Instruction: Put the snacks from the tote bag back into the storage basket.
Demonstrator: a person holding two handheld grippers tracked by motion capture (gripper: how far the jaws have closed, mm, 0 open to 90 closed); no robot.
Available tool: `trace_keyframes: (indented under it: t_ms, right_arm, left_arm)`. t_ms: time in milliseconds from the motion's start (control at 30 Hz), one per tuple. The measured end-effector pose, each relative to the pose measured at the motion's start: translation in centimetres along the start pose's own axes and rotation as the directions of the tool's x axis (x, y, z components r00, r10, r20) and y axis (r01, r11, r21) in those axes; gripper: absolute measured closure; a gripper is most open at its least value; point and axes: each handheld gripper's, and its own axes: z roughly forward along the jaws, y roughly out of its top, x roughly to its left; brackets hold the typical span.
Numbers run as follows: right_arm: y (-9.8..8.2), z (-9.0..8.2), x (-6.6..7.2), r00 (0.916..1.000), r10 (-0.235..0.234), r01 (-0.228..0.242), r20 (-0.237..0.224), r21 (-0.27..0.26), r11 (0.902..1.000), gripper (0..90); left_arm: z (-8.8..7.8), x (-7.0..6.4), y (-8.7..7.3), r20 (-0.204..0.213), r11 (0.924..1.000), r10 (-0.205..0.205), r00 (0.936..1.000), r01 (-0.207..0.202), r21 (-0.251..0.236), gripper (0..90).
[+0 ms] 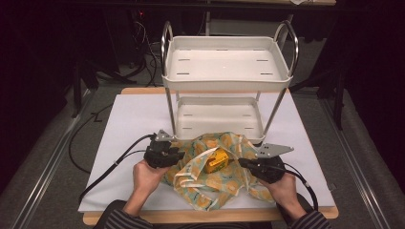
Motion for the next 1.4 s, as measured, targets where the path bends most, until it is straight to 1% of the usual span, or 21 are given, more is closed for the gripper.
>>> trace_keyframes:
  t_ms: [67,100,233,300,433,467,567,600,667,700,733,833,900,1033,1100,1133,1167,1233,1300,1333,1400]
  right_arm:
    - [0.2,0.0,-0.2,0.9999,0.010,-0.010,-0.004,-0.007,0.9999,90.0]
    - [0.3,0.0,-0.3,1.0000,0.009,-0.009,-0.002,-0.010,0.9999,90.0]
    - [0.8,0.4,-0.9,0.9998,0.018,-0.018,0.007,-0.008,0.9998,90.0]
    - [1.1,0.5,-1.1,0.9996,0.024,-0.024,0.011,-0.003,0.9997,90.0]
    - [1.5,0.7,-1.5,0.9994,0.033,-0.032,0.014,-0.012,0.9994,90.0]
    - [1.6,0.8,-1.6,0.9992,0.037,-0.037,0.014,-0.011,0.9992,90.0]
    - [1.7,1.1,-1.5,0.9990,0.038,-0.038,0.025,0.003,0.9993,90.0]
    - [1.7,1.2,-1.5,0.9988,0.043,-0.043,0.020,0.003,0.9990,90.0]
    - [1.8,1.4,-1.4,0.9990,0.037,-0.037,0.025,0.012,0.9992,90.0]
    - [1.8,1.5,-1.4,0.9991,0.031,-0.032,0.030,0.018,0.9993,90.0]
    - [1.8,1.6,-1.5,0.9989,0.036,-0.037,0.029,0.019,0.9991,90.0]
    - [1.8,1.9,-1.9,0.9982,0.050,-0.051,0.032,0.030,0.9982,90.0]
    - [1.9,2.1,-2.1,0.9977,0.063,-0.064,0.026,0.028,0.9976,90.0]
    - [1.9,2.3,-2.0,0.9981,0.053,-0.054,0.029,0.034,0.9979,90.0]
    - [2.0,2.3,-2.0,0.9984,0.049,-0.050,0.028,0.034,0.9982,90.0]
    - [2.0,2.3,-2.0,0.9981,0.055,-0.056,0.026,0.031,0.9980,90.0]
    - [2.0,2.3,-2.1,0.9981,0.053,-0.055,0.030,0.037,0.9978,90.0]
    - [2.0,2.4,-2.2,0.9979,0.059,-0.060,0.028,0.033,0.9976,90.0]
    - [2.0,2.5,-2.2,0.9981,0.055,-0.056,0.028,0.038,0.9977,90.0]
    - [2.0,2.5,-2.2,0.9982,0.054,-0.055,0.027,0.037,0.9978,90.0]
    - [2.0,2.5,-2.2,0.9983,0.053,-0.054,0.023,0.039,0.9978,90.0]
  left_arm:
    - [-0.6,-0.3,-0.2,0.012,1.0000,0.007,0.9999,-0.007,-0.005,53.8]
    - [-0.9,-0.5,-0.2,0.021,0.9999,0.011,0.9997,-0.011,-0.002,52.6]
    - [-1.9,-0.8,-0.2,0.033,0.9998,0.019,0.9993,-0.019,0.005,51.8]
    - [-2.5,-1.0,-0.2,0.050,0.9999,0.017,0.9986,-0.017,-0.001,50.7]
    - [-3.7,-1.6,-0.1,0.084,0.9998,0.002,0.9965,0.000,-0.021,48.5]
    - [-4.0,-1.7,-0.1,0.089,0.9997,-0.002,0.9960,0.004,-0.024,47.7]
    - [-4.8,-2.1,-0.2,0.095,0.9996,0.004,0.9954,-0.001,-0.030,45.8]
    - [-5.2,-2.2,-0.2,0.097,0.9995,0.012,0.9952,-0.010,-0.029,45.4]
    - [-5.8,-2.5,-0.3,0.105,0.9993,0.019,0.9942,-0.016,-0.035,44.9]
    - [-6.1,-2.7,-0.4,0.112,0.9994,0.014,0.9936,-0.010,-0.034,44.5]
    - [-6.3,-2.8,-0.4,0.117,0.9994,0.013,0.9930,-0.009,-0.035,44.1]
    - [-6.5,-3.0,-0.6,0.128,0.9992,0.010,0.9917,-0.005,-0.038,43.2]
    - [-6.4,-3.2,-0.7,0.143,0.9996,0.002,0.9897,0.002,-0.028,42.6]
    - [-6.9,-3.7,-1.0,0.167,0.9999,-0.003,0.9859,0.005,-0.015,41.5]
    - [-7.3,-4.0,-1.2,0.165,0.9997,0.019,0.9860,-0.017,-0.017,41.2]
    - [-7.5,-4.1,-1.3,0.161,0.9995,0.030,0.9865,-0.027,-0.019,41.4]
    - [-7.6,-4.3,-1.3,0.149,0.9993,0.035,0.9882,-0.033,-0.018,41.7]
    - [-7.6,-4.5,-1.3,0.146,0.9990,0.042,0.9884,-0.039,-0.020,43.0]
    - [-7.0,-4.6,-1.5,0.139,0.9987,0.050,0.9891,-0.050,-0.007,44.5]
    - [-6.6,-4.6,-1.6,0.133,0.9985,0.051,0.9897,-0.053,0.011,46.8]
    - [-5.5,-4.4,-1.7,0.123,0.9975,0.039,0.9916,-0.046,0.054,52.4]
